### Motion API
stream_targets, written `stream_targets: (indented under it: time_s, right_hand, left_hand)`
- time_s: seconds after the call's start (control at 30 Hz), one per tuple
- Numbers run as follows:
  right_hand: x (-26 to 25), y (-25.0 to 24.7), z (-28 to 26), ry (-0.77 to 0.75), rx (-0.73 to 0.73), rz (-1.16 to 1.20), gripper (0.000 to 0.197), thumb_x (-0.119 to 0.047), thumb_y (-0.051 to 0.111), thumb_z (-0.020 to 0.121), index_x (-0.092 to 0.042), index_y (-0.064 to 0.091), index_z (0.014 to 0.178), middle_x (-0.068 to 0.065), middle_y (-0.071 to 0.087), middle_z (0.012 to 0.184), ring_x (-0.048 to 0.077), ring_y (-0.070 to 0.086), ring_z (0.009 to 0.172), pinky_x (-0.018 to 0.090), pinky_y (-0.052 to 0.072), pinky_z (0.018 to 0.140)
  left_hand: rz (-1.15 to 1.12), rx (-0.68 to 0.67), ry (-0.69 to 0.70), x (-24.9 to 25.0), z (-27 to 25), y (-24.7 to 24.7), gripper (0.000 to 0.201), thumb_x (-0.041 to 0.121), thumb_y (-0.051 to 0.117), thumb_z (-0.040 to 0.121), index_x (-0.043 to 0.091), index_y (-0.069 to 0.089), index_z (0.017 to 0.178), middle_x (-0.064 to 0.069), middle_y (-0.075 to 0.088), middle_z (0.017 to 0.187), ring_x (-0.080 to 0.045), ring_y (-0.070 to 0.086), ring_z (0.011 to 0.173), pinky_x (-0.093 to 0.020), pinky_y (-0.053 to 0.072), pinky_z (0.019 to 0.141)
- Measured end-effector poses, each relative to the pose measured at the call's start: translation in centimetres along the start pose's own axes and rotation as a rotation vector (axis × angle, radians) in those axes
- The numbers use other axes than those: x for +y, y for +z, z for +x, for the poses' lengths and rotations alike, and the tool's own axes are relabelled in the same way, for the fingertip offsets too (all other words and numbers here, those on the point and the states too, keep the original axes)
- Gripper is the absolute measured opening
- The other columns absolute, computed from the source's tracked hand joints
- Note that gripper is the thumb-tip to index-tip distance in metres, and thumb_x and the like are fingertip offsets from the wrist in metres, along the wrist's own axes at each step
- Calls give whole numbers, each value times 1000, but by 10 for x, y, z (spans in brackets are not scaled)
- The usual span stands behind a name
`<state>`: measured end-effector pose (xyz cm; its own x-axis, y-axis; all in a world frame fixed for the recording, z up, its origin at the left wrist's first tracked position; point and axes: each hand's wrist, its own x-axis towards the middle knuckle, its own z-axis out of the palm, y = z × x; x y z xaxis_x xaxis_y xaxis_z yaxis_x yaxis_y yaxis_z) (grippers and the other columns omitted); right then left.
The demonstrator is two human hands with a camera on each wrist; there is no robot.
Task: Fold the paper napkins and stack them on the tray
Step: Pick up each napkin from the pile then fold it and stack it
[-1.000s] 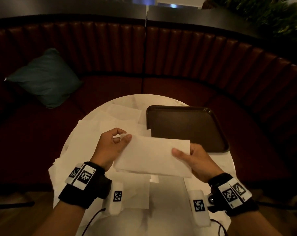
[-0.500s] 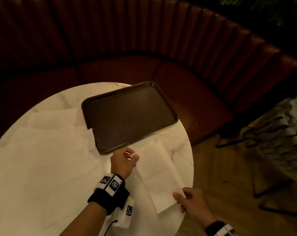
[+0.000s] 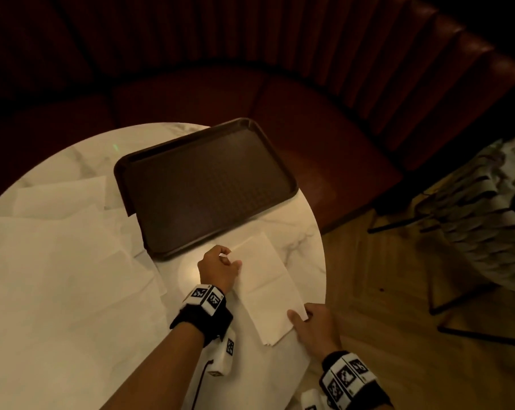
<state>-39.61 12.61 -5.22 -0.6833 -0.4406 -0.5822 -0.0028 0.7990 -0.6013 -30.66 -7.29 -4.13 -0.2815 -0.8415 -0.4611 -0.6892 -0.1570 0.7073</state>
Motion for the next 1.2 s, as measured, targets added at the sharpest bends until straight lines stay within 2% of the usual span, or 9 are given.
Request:
stream_targets:
  time_s: [0.17,0.3,0.47,0.63,0.77,0.9,1.07,1.13,1.2]
  right_hand:
    - [-4,7,-1,34,37,-70,37,-29,67,84,-15,46,57,2,54,59,20,52,59,30,46,64]
    - [-17,3,-14,61,81,-268,44,-41,67,81,-7,54,107,12,57,102,30,57,97,37,46,84]
    - [-66,13,-46,-296,295,-453,59,-34,73,77,-12,42,121,21,34,127,38,45,106,47,47,88]
    - [-140,108,-64,-565,-79,-529,37,-36,68,81,-18,54,111,9,54,114,27,58,96,39,50,85]
    - [-179,203,-85,-836,-316,-648,37,-36,69,80,-16,57,110,9,60,103,25,59,94,33,48,78]
    - [-216,270,-83,-713,-280,-728,65,-45,67,80,-13,41,131,16,44,129,33,45,119,41,43,95]
    - [-226,300,-78,-702,-278,-1083,76,-52,73,70,-18,38,129,13,37,131,34,39,121,47,38,95]
    - [-225,302,-74,-686,-262,-1053,72,-50,74,70,-21,41,127,12,37,131,34,37,123,48,38,97]
    - [-229,298,-69,-483,-171,-897,80,-49,73,72,-19,33,134,18,30,139,40,31,129,54,35,103]
  left_hand:
    - [-115,-34,21,-14,-18,-26,37,16,76,71,21,59,104,-1,64,89,-19,64,79,-28,52,76]
    - [-247,-39,-8,-43,-38,-87,29,11,74,74,17,60,99,-10,69,85,-27,69,67,-30,55,60]
    - [-185,191,-146,-132,-75,-198,16,15,73,77,14,64,90,-11,69,76,-23,66,62,-23,45,56]
    - [-40,337,-359,-214,-114,-253,16,17,73,76,13,65,89,-12,69,92,-29,64,88,-30,49,85]
    - [-36,324,-360,-245,-128,-264,21,19,71,77,12,64,95,-8,64,98,-23,62,92,-22,41,79]
    - [-53,271,-323,-260,-135,-266,27,24,71,77,18,62,102,-4,62,96,-22,62,94,-22,43,80]
    - [208,58,-235,-268,-141,-251,51,33,57,86,33,40,135,4,24,147,-22,30,132,-41,30,108]
    - [276,34,-242,-270,-141,-247,52,31,56,87,35,37,136,8,13,151,-22,24,133,-44,28,107]
    - [280,43,-228,-271,-140,-245,52,29,57,87,35,38,135,8,12,150,-22,24,131,-45,29,106]
